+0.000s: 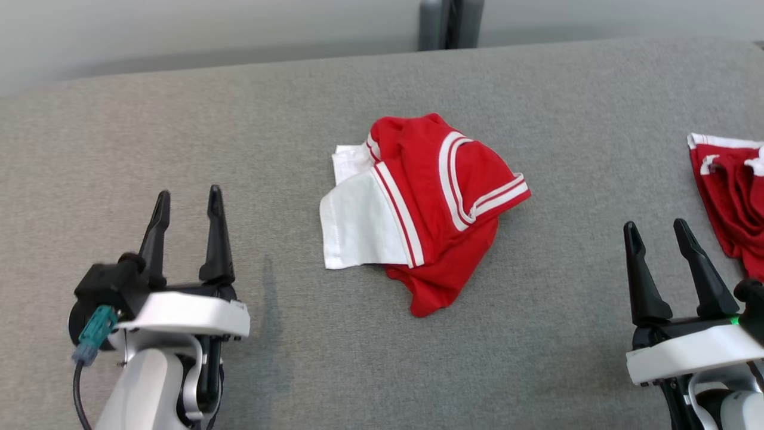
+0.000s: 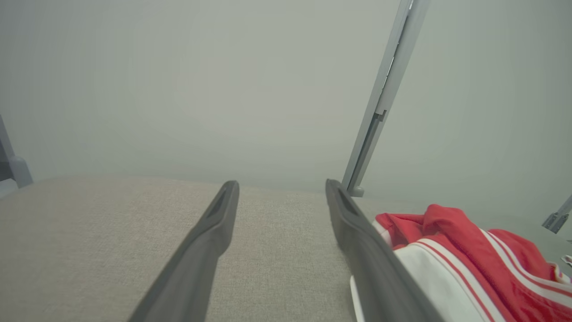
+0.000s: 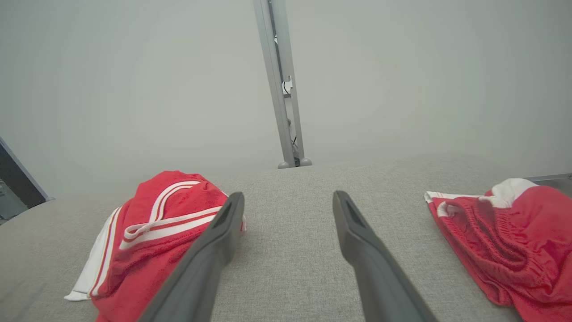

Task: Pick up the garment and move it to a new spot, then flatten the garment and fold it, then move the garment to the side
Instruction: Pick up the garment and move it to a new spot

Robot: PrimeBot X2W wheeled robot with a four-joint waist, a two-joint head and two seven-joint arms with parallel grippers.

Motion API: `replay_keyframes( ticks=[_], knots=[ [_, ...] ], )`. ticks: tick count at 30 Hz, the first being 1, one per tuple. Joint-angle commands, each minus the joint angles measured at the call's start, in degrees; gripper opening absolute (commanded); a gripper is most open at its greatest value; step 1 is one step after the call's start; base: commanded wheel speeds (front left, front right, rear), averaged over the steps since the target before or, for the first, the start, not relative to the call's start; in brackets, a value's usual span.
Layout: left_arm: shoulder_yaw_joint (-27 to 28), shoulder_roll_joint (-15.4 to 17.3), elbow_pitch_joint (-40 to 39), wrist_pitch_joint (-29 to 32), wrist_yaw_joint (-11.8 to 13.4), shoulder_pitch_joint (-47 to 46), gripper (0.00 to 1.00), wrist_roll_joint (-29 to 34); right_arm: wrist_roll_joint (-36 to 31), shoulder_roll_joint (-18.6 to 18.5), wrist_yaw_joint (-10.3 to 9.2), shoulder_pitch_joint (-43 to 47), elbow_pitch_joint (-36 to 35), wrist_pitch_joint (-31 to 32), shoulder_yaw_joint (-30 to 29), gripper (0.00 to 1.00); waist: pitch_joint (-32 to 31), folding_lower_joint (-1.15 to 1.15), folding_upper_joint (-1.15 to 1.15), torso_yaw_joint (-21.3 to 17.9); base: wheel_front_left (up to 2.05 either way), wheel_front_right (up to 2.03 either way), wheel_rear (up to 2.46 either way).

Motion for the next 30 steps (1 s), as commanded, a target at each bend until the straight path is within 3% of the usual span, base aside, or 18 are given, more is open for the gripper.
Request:
replay_keyframes(
  ticks=[1,11,20,30],
  knots=[
    [0.7,0.0,-0.9,-0.2,0.6,1.5,1.0,0.1,-0.2,-0.3,-0.03,1.0,-0.4,0.5,-0.6,1.0,-2.1,0.0,0.0,1.9,0.0,0.0,0.0],
    [0.2,1.3,-7.1,-0.2,1.0,11.2,1.0,4.2,-0.4,-0.3,-0.03,5.2,-1.0,2.4,-1.6,1.0,-7.7,0.0,0.0,4.3,0.0,0.0,0.0],
    [-1.8,4.7,-7.8,3.3,-1.5,14.6,1.0,4.3,-1.1,-0.3,-0.02,8.0,-2.1,3.7,-1.0,1.0,-10.8,0.0,0.0,4.0,0.0,0.0,0.0],
    [-1.9,5.9,-9.2,5.2,-0.5,16.1,1.0,4.4,-1.2,-0.3,-0.03,9.6,-3.1,4.2,-1.1,1.0,-11.9,0.0,0.0,3.6,0.0,0.0,0.0]
  ],
)
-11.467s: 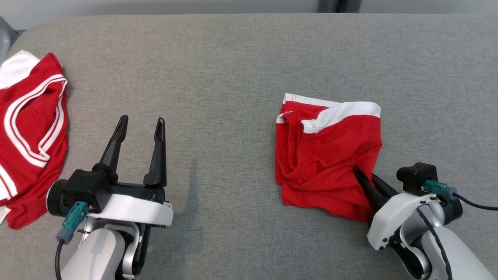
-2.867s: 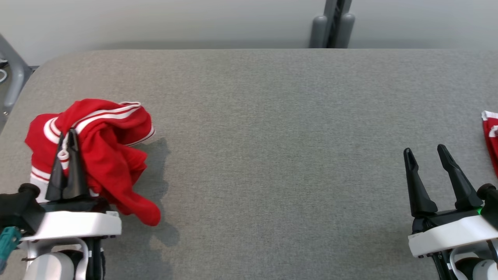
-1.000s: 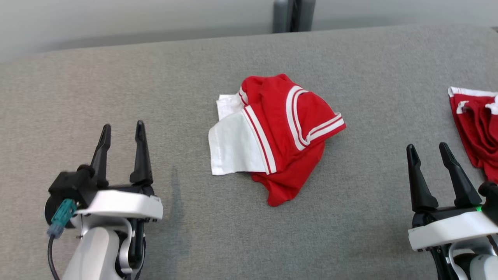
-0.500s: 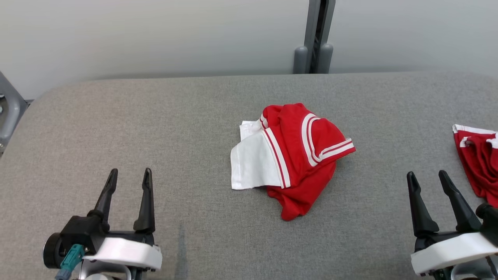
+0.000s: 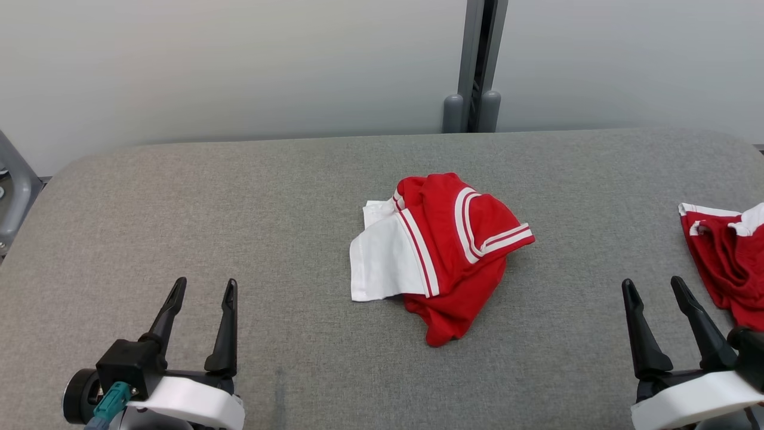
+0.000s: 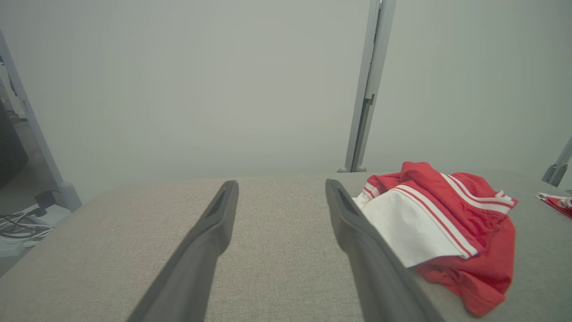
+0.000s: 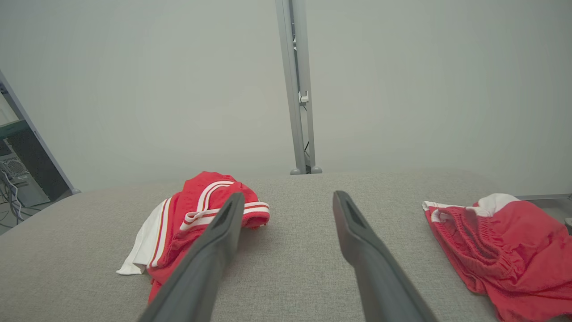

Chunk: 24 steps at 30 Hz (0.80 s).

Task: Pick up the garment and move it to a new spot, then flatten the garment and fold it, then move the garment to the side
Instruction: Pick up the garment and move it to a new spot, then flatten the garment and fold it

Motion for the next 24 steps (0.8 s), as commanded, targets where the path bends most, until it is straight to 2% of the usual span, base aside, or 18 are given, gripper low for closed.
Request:
replay_keyframes(
  ticks=[1,11,15,19,24],
  knots=[
    [0.1,0.5,-0.4,0.3,0.3,0.6,1.0,0.2,0.1,-0.2,-0.03,0.6,-0.3,0.2,-0.2,1.0,0.0,0.0,0.0,0.0,0.0,0.0,0.0],
    [-0.2,0.7,-1.1,0.7,0.6,0.2,1.0,-0.1,0.4,-0.3,-0.03,0.3,-0.6,0.0,-0.4,1.0,0.5,0.0,0.0,0.1,0.0,0.0,0.0],
    [-0.7,0.6,-1.4,0.5,0.5,-1.3,1.0,0.1,-0.3,-0.7,-0.02,-1.0,-1.0,0.6,0.1,1.0,1.5,0.0,0.0,1.3,0.0,0.0,0.0],
    [-1.1,0.3,-1.8,0.2,0.4,-2.8,1.0,0.4,-1.2,-2.9,-0.02,-4.1,-1.2,2.1,4.3,1.0,3.2,0.0,0.0,3.7,0.0,0.0,0.0],
    [-1.9,-0.8,-1.8,-0.6,0.1,-5.0,1.0,0.4,-0.8,-6.9,-0.03,-10.3,2.2,4.6,13.9,1.0,5.6,0.0,0.0,7.9,0.0,0.0,0.0]
  ],
)
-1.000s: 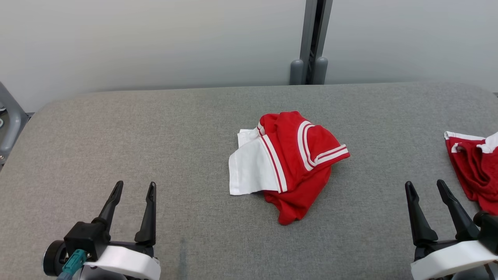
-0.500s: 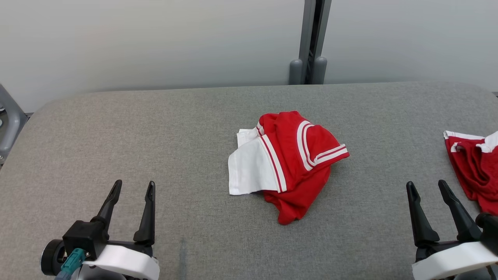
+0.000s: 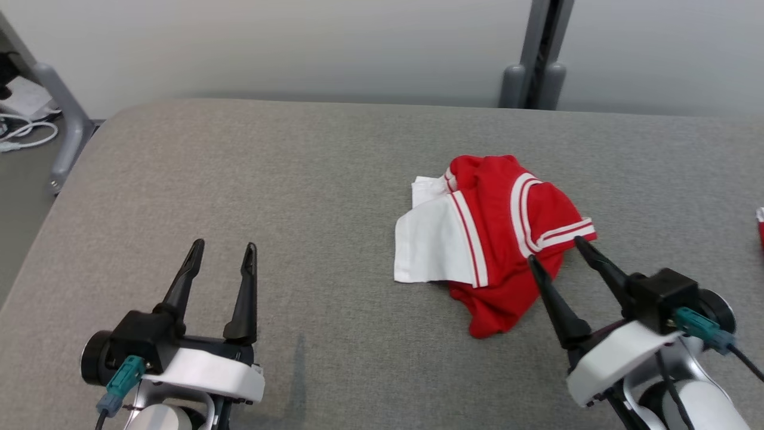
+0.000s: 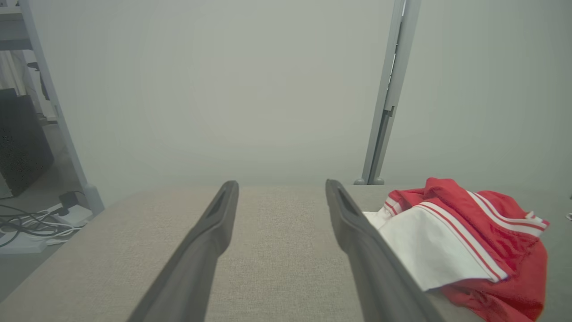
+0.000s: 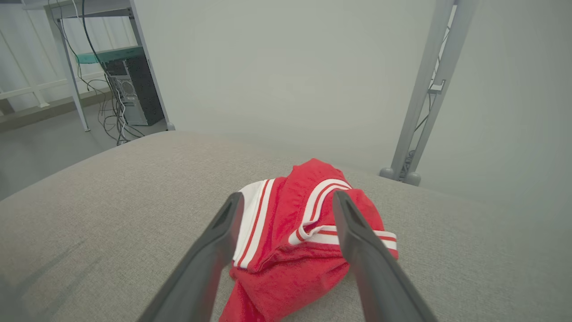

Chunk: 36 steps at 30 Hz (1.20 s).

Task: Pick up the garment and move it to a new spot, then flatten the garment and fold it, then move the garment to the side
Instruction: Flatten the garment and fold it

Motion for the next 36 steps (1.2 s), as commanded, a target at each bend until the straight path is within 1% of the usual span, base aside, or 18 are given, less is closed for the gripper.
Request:
replay_keyframes(
  ticks=[1,6,10,16,18,19,21,22,24,27,30,34,36],
  knots=[
    [-0.4,-0.4,0.3,-0.8,-0.2,-1.8,1.0,0.4,0.5,-1.7,-0.03,-3.2,2.5,0.8,3.4,1.0,2.4,0.0,0.0,3.7,0.0,0.0,0.0],
    [-1.6,-2.1,1.3,-2.1,-1.1,-4.4,1.0,0.4,2.1,-4.0,-0.04,-10.7,10.7,1.7,12.2,1.0,4.6,0.0,0.0,8.4,0.0,0.0,0.0],
    [-2.6,-3.7,2.6,-3.1,-1.8,-6.3,1.0,0.4,3.3,-5.1,-0.04,-15.7,18.8,1.8,17.1,1.0,5.7,0.0,0.0,12.1,0.0,0.0,0.0],
    [-4.0,-5.8,4.0,-4.2,-2.6,-7.8,1.0,0.5,3.6,-5.3,-0.04,-22.2,32.6,1.8,20.5,1.0,6.3,0.0,0.0,15.9,0.0,0.0,0.0],
    [-4.1,-6.1,4.3,-4.4,-2.8,-8.3,1.0,0.6,3.0,-5.3,-0.04,-23.8,37.2,2.6,21.2,1.0,6.4,0.0,0.0,16.6,0.0,0.0,0.0],
    [-4.2,-6.5,4.4,-4.5,-3.0,-8.5,1.0,0.8,3.1,-4.7,-0.04,-25.2,41.4,3.4,21.4,1.0,6.5,0.0,0.0,17.0,0.0,0.0,0.0],
    [-4.2,-6.7,4.6,-4.7,-3.0,-8.4,1.0,0.9,2.9,-4.4,-0.1,-26.0,45.5,4.3,21.0,1.0,6.5,0.0,0.0,17.2,0.0,0.0,0.0],
    [-4.2,-6.8,4.7,-4.7,-3.0,-8.5,1.0,1.0,3.0,-4.0,-0.1,-26.2,46.9,4.2,20.7,0.4,6.5,0.0,0.0,17.2,0.0,0.0,0.0],
    [-4.1,-6.9,4.8,-4.7,-3.0,-8.4,1.0,1.1,3.1,-3.2,-0.1,-26.8,49.3,4.3,20.5,0.0,6.5,0.0,0.0,17.1,0.0,0.0,0.0],
    [-3.8,-7.0,5.0,-4.8,-3.1,-8.2,1.0,1.2,3.1,-2.0,-0.1,-28.0,50.9,2.8,20.9,0.0,6.5,0.0,0.0,16.7,0.0,0.0,0.0],
    [-3.7,-7.1,5.0,-4.8,-3.1,-8.1,1.0,1.3,3.4,-1.0,-0.09,-29.2,50.5,0.9,21.3,0.0,6.4,0.0,0.0,16.3,0.0,0.0,0.0],
    [-3.3,-6.9,5.2,-4.8,-3.3,-7.7,1.0,1.5,4.2,1.7,-0.03,-32.3,47.2,-2.6,23.6,0.0,6.0,0.0,0.0,15.1,0.0,0.0,0.0],
    [-3.0,-6.8,5.2,-4.8,-3.1,-7.5,1.0,1.7,5.0,3.0,-0.03,-33.9,44.4,-4.4,25.5,0.0,5.7,0.0,0.0,14.3,0.0,0.0,0.0]
  ],
)
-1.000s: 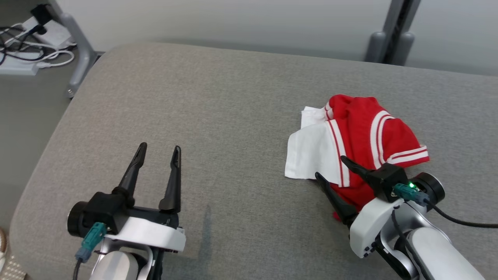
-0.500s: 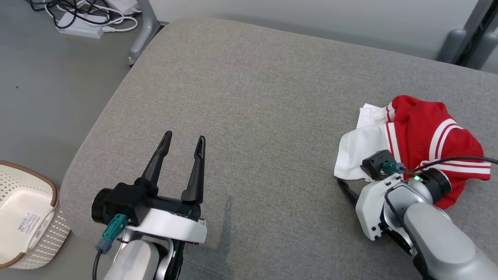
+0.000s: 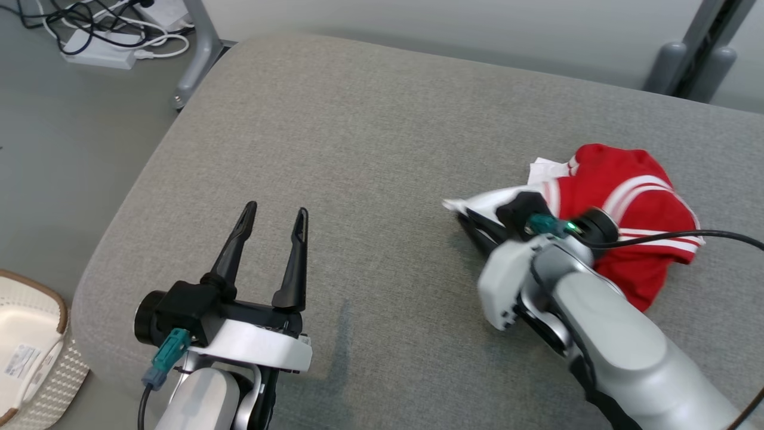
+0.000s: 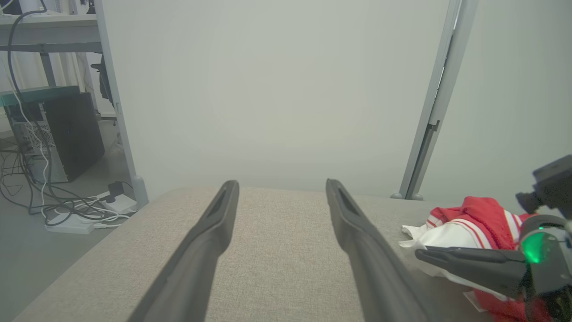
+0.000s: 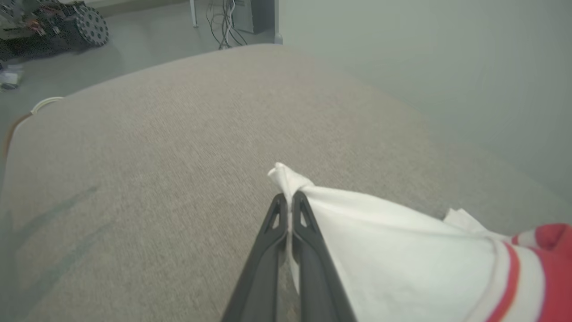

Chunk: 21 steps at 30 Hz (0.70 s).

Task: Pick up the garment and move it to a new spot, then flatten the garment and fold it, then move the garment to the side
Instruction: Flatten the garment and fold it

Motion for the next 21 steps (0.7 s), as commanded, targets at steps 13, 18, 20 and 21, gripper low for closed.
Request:
replay_keyframes(
  ticks=[13,18,20,21],
  knots=[
    [2.1,2.3,-1.3,-0.1,0.7,1.2,1.0,0.9,5.6,3.5,-0.03,-10.4,-22.7,-6.4,-0.3,0.0,-0.8,0.0,0.0,-8.9,0.0,0.0,0.0],
    [2.4,3.0,-2.4,0.3,1.0,1.3,1.0,0.9,4.6,2.7,-0.03,-5.2,-30.1,-5.5,-9.8,0.0,-0.5,0.0,0.0,-12.8,0.0,0.0,0.0],
    [2.3,3.1,-2.9,0.3,1.3,1.2,1.0,0.9,4.5,1.7,-0.02,-0.9,-33.1,-4.5,-14.6,0.0,-0.3,0.0,0.0,-13.9,0.0,0.0,0.0],
    [2.2,3.1,-3.1,0.4,1.3,1.2,1.0,1.0,3.9,1.0,-0.02,1.5,-34.7,-4.0,-17.1,0.0,-0.2,0.0,0.0,-14.4,0.0,0.0,0.0]
  ],
)
